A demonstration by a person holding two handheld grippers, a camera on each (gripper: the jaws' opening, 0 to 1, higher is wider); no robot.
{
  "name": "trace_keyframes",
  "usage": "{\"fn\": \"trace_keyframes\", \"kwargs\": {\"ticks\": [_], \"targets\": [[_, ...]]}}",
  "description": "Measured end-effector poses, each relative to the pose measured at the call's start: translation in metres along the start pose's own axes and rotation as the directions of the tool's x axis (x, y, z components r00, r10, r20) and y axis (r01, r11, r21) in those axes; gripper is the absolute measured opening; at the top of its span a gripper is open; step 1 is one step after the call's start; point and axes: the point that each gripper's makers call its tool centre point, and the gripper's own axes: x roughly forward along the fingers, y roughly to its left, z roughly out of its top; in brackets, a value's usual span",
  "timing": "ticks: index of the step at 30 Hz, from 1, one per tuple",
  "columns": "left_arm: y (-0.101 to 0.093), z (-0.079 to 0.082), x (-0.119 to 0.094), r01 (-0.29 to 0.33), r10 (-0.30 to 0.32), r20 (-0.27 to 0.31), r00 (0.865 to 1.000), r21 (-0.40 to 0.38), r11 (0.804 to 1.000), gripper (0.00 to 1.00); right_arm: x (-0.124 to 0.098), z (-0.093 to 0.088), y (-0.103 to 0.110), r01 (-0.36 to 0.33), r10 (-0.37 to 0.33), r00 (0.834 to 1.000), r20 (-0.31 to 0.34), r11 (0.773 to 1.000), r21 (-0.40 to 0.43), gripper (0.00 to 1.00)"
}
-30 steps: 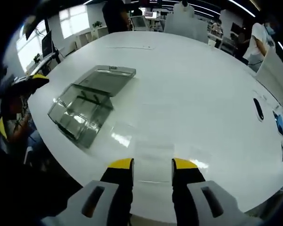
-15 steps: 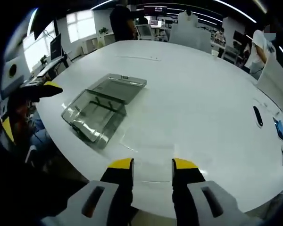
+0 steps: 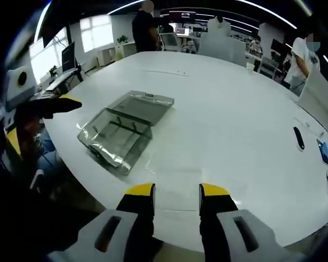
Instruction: Insert the divider into the dual guide fixture by aligning both edges with the guide slots and pushing it downward to the bottom, including one-sided entry, uneven engagement, binding, and posture correction.
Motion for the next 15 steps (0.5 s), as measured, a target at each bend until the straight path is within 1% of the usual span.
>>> {"fn": "trace_keyframes", "kwargs": {"ticks": [7, 10, 13, 15], "targets": [[0.008, 0.005, 0.004, -0.018, 0.018, 0.009, 1.0, -0.013, 1.0, 0.78, -0.004, 0.015, 0.004, 0.001, -0.001, 0.999, 0.04, 1.0, -0.002, 0.27], [0.008, 0.006, 0.006, -0.025, 0.025, 0.011, 1.0, -0.003, 1.0, 0.78, -0.005, 0.021, 0.004, 0.003, -0.003, 0.998, 0.059, 1.0, 0.001, 0.27], [0.009, 0.012, 0.008, -0.028, 0.028, 0.035, 0.999, -0.024, 0.999, 0.78, -0.007, 0.028, 0.006, 0.002, -0.002, 0.997, 0.082, 1.0, 0.006, 0.27], [0.01, 0.014, 0.008, -0.036, 0.037, 0.042, 0.998, -0.022, 0.999, 0.78, -0.008, 0.031, 0.009, -0.001, 0.001, 0.996, 0.09, 1.0, -0.001, 0.27]]}}
